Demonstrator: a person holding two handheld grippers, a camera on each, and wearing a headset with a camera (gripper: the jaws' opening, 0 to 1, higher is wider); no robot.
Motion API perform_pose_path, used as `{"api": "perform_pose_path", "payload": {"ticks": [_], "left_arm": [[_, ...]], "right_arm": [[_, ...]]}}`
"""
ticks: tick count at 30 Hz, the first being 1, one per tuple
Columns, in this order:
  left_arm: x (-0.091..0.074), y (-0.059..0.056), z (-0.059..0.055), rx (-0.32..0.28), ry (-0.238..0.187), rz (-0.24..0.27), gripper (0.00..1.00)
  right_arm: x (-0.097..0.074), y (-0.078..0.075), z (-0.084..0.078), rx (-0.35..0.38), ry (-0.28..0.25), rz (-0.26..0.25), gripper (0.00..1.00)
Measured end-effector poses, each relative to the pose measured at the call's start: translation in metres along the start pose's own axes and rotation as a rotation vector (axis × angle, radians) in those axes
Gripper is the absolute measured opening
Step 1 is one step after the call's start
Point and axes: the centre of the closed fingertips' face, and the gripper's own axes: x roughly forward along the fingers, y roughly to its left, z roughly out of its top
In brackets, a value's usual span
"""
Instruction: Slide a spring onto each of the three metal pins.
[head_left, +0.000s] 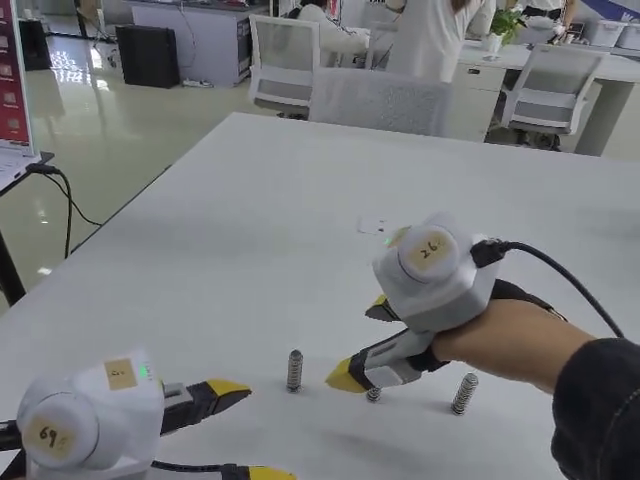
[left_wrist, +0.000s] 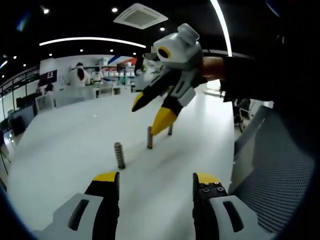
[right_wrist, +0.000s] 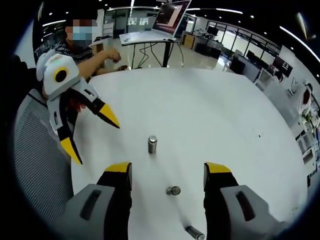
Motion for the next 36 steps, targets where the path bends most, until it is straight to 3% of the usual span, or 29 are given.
{"api": "perform_pose_path", "payload": {"ticks": [20,36], "left_arm": [[-0.002,0.0,0.002,0.003,0.001,-0.001,0.55],[0.0,0.002,0.004,0.01,0.002,-0.002,0.55]], "right_arm": [[-0.029,-0.018,-0.024,0.108,-0.074,-0.09,0.6],[-0.053,-0.034,-0.064,0.196,-0.081,-0.156,0.62]]}}
